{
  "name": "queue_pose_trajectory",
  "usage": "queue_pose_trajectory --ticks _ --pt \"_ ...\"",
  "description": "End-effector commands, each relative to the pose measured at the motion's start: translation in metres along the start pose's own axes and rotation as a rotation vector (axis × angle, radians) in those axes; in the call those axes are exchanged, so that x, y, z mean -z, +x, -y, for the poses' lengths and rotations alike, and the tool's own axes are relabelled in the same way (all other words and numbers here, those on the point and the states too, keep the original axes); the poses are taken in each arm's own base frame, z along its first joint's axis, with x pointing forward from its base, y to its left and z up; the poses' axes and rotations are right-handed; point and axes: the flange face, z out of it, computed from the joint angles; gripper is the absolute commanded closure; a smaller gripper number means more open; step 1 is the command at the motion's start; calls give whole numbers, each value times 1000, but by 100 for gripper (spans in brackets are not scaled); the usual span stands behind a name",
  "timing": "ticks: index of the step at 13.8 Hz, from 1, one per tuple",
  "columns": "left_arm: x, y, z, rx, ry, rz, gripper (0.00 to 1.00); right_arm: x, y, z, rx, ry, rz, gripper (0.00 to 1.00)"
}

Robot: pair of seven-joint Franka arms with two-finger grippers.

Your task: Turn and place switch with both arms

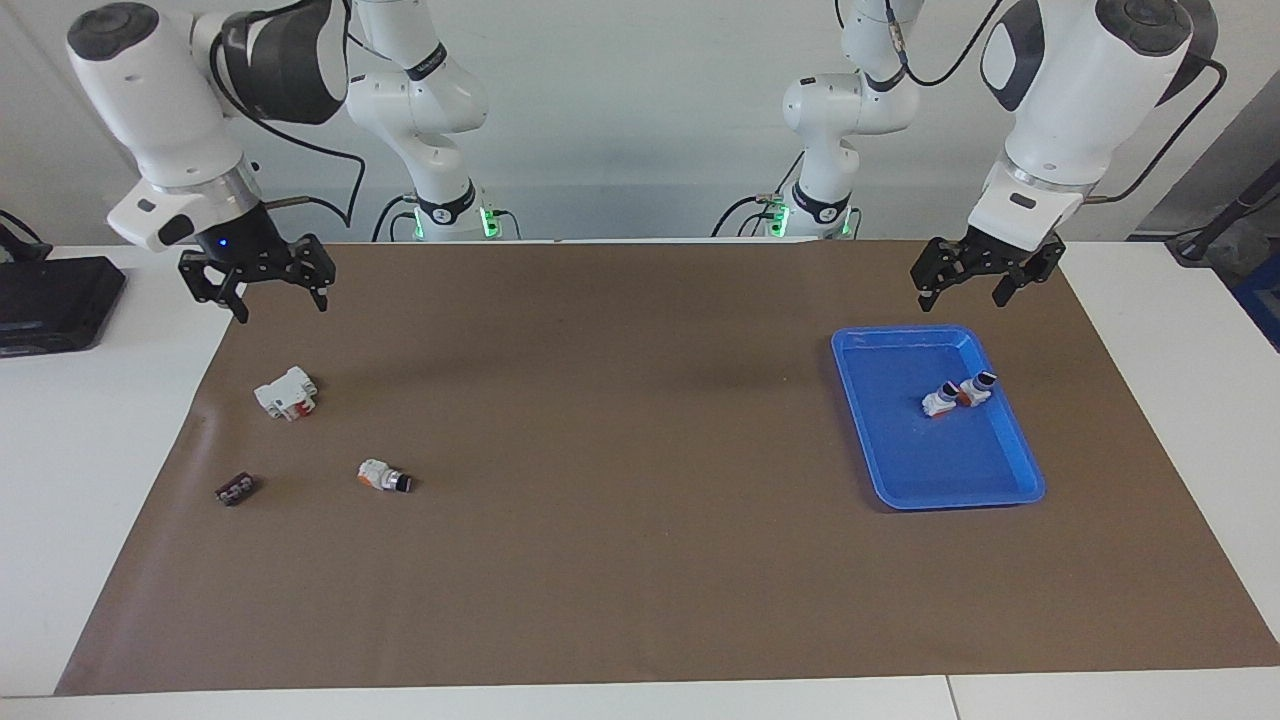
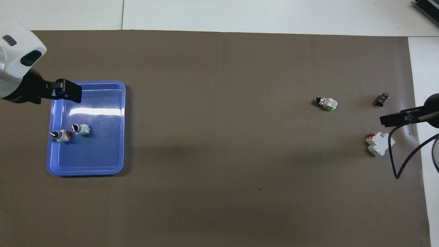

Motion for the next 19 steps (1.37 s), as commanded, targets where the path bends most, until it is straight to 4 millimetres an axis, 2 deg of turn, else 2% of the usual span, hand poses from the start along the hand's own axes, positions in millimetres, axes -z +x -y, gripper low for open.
queue_pose_trajectory --ticks 1,2,5,7,9,13,17,19 --pt "1 -9 4 7 10 3 0 -35 2 1 183 30 -25 0" --pt "1 -9 4 7 10 3 0 -56 9 -6 257 52 -48 0" --pt "1 -9 4 7 10 3 0 -136 34 -18 444 122 -120 0" --pt "1 -9 4 7 10 3 0 -171 43 -22 560 126 -176 0" --pt "1 -9 4 7 10 2 0 -188 47 -18 586 138 -180 0" --pt "1 -9 4 7 10 2 0 -208 54 -11 591 125 -181 0" --pt "1 -9 4 7 10 3 0 -234 63 5 599 120 -177 0" --pt "1 -9 4 7 10 2 0 -238 65 14 605 123 -171 0"
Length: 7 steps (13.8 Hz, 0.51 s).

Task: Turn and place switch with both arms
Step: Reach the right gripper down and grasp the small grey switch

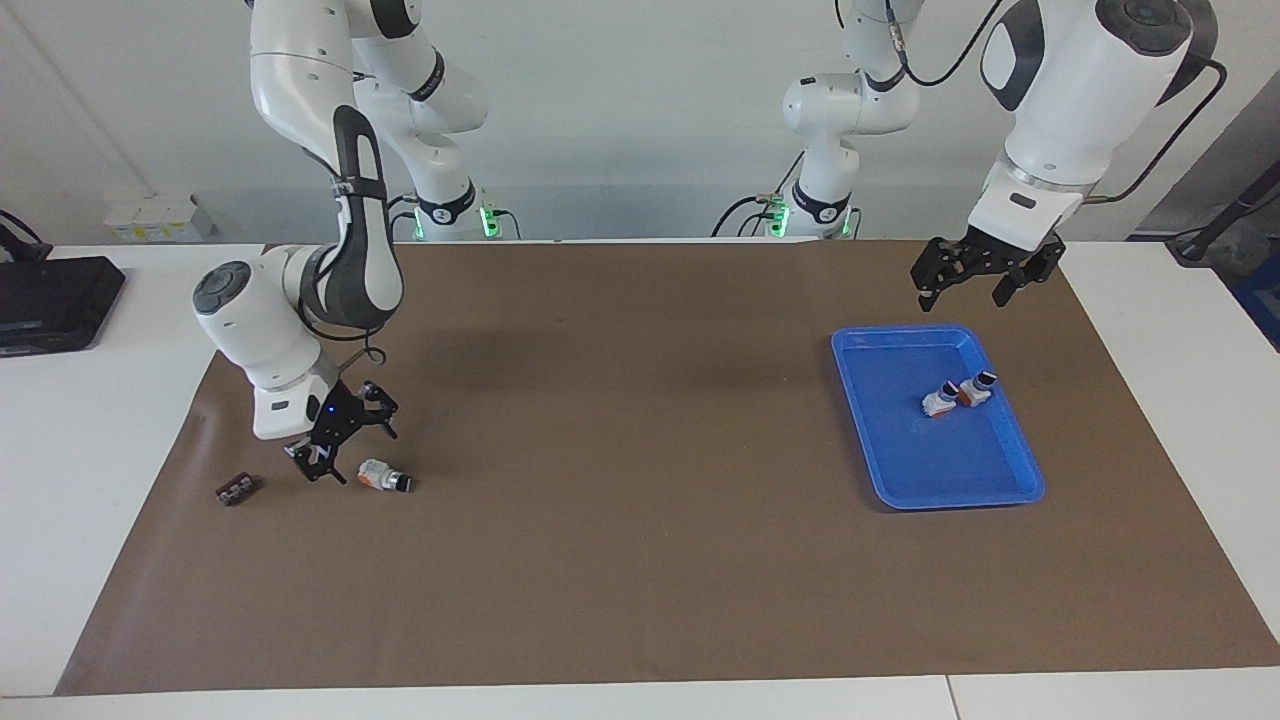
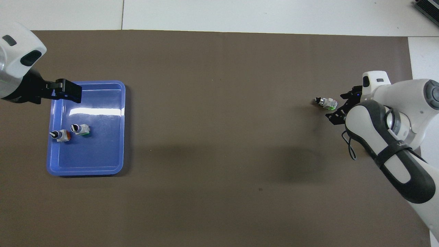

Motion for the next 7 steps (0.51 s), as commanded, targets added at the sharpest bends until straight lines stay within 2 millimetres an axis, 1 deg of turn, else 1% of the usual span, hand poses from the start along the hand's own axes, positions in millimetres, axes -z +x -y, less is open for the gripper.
queue_pose_trajectory --ticks 1,2,5,7 --pt "1 -9 4 7 10 3 0 -7 6 -2 -4 -2 -19 1" --pt "1 -9 4 7 10 3 0 -7 6 -2 -9 -1 -17 1" --pt "1 -9 4 7 10 3 0 -25 1 -3 -5 -5 -1 1" --pt "1 -9 4 7 10 2 0 -29 -1 -3 0 0 9 5"
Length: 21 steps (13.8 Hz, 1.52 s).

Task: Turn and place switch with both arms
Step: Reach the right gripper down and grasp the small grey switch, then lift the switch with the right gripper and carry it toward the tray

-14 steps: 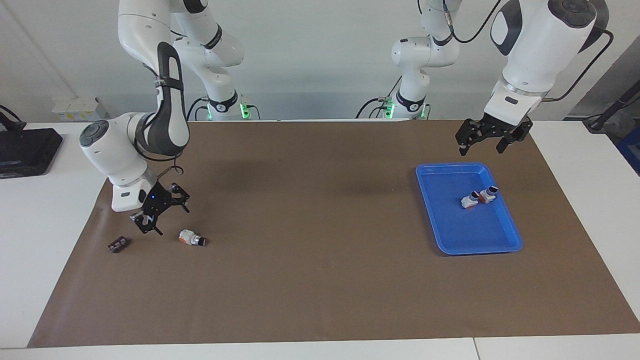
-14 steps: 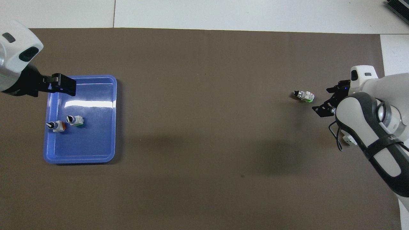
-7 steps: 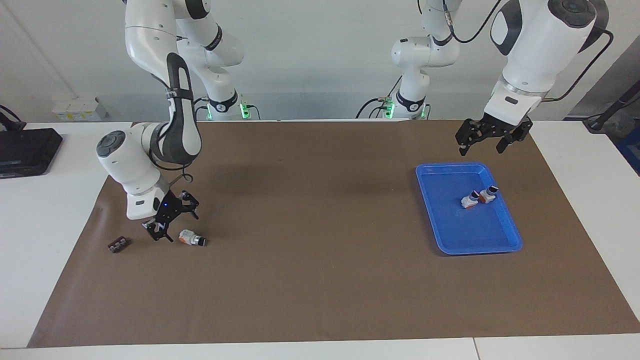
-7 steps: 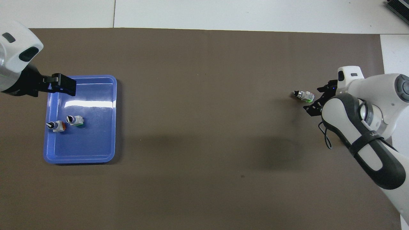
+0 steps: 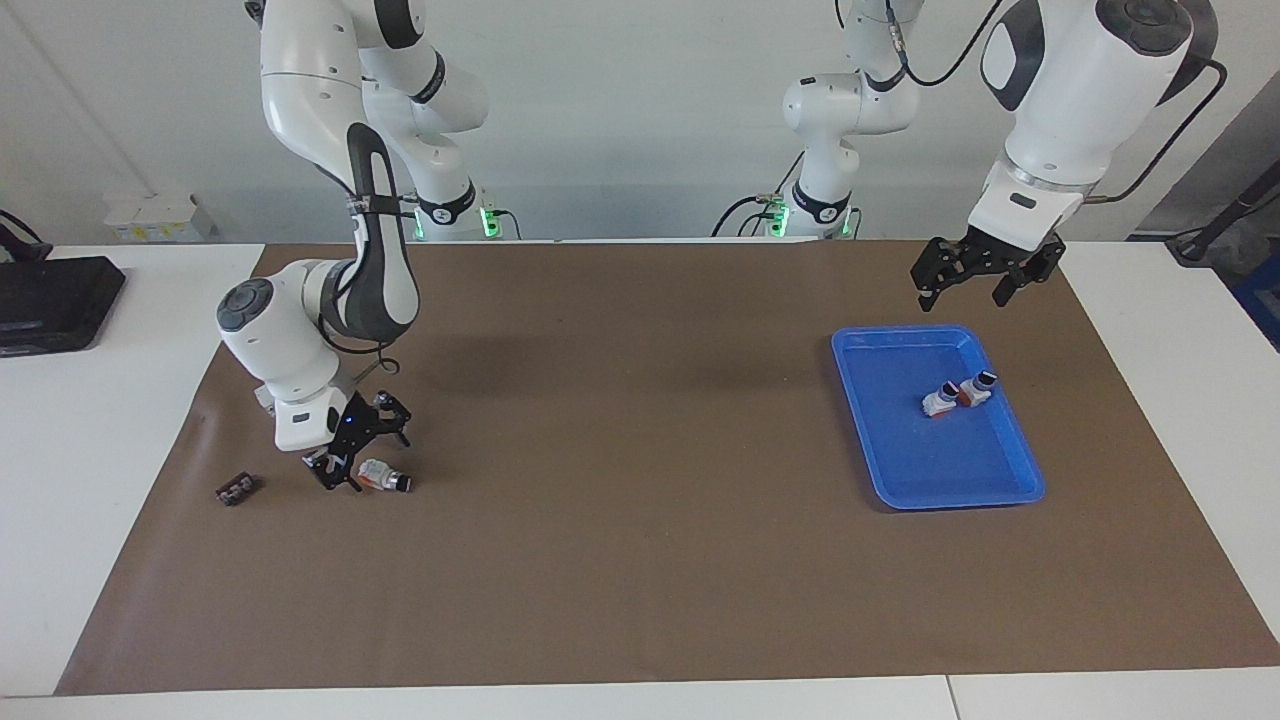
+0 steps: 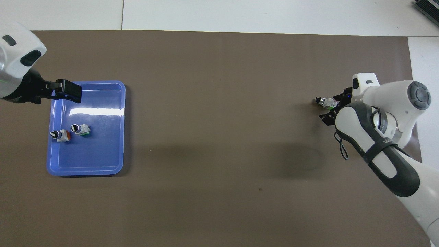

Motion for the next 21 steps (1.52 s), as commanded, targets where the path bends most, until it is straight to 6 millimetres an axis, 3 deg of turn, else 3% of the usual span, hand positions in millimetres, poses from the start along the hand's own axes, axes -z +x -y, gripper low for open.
queue_pose_trajectory --ticks 1,2,3,4,6,7,9,12,15,18,21 --pt "1 -9 4 7 10 2 0 -6 -1 -5 -2 -7 -6 11" --pt "1 -9 4 7 10 3 0 -6 -1 -5 1 -8 -6 29" --pt "1 -9 4 7 10 3 0 -6 0 -5 4 -8 -5 78" --pt "1 -9 4 7 10 2 0 -5 0 -5 6 -6 -5 100" --pt "2 -9 4 7 10 2 0 -4 -1 -3 26 15 9 100" --pt "1 -9 4 7 10 3 0 -3 2 1 136 37 50 100" --pt "1 -9 4 7 10 2 0 13 32 15 279 20 39 100" --pt "2 -9 4 7 10 0 0 58 60 27 349 28 7 100" --pt "1 -9 4 7 10 3 0 97 116 75 413 110 -134 100" --pt "1 -9 4 7 10 3 0 112 173 124 394 218 -356 100" --pt "1 -9 4 7 10 2 0 146 233 177 404 242 -521 100"
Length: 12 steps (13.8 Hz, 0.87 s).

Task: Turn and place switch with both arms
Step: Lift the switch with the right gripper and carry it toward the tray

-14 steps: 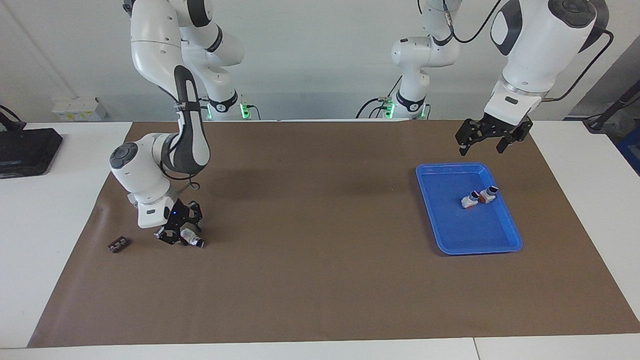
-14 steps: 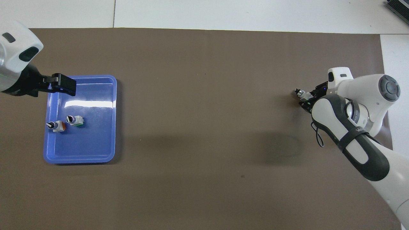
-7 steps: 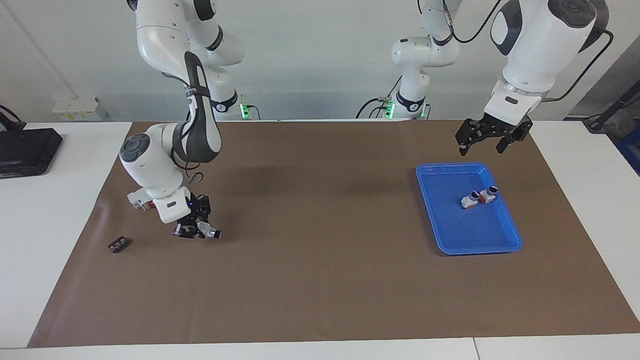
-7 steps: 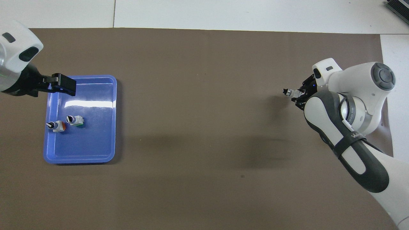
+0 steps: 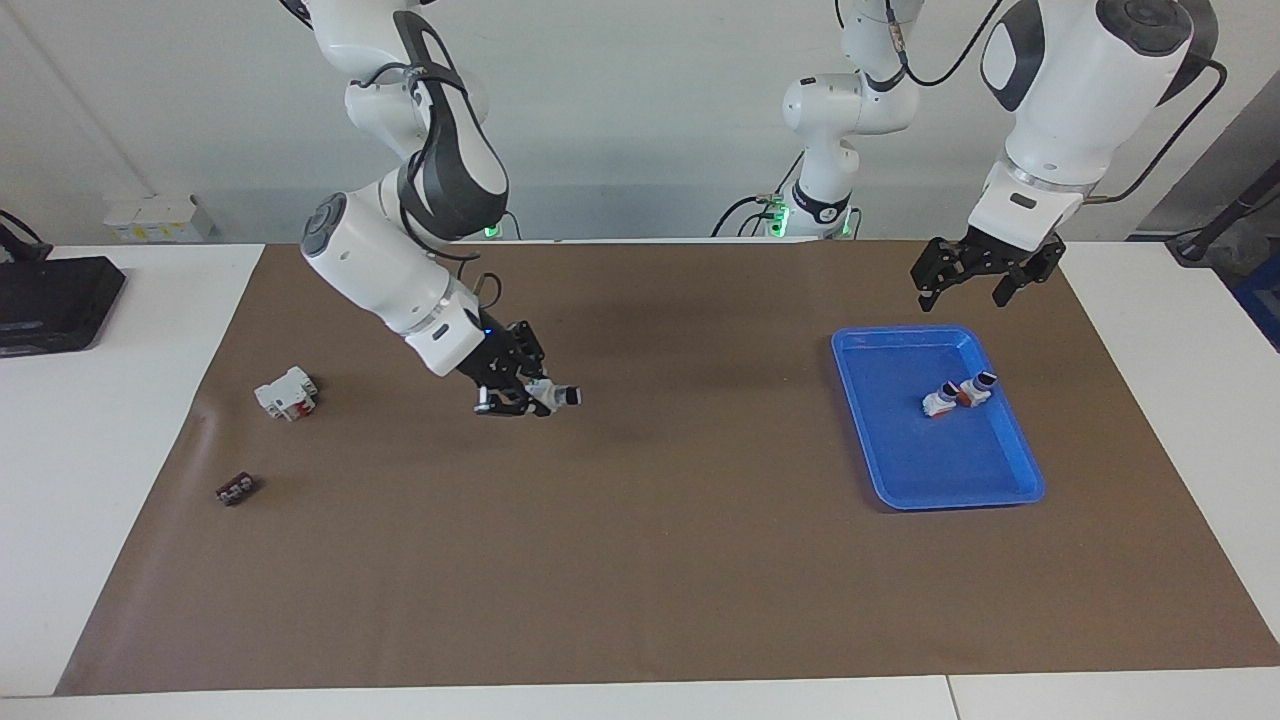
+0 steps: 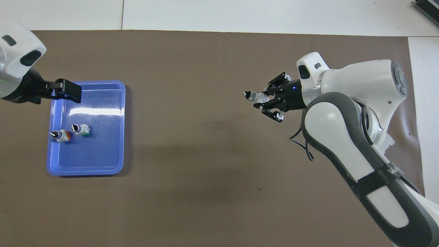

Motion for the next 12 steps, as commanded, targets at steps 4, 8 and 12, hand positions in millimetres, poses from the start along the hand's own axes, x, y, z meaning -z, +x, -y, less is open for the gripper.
queue_pose_trajectory --ticks 4,8,12 --pt "11 -21 -15 -24 13 13 0 43 108 52 -8 -93 -155 100" --pt "20 -24 -28 -47 12 -9 0 46 141 88 8 -85 -164 100" --pt "25 -27 -40 -37 -137 1 0 27 174 119 -18 -123 -206 100"
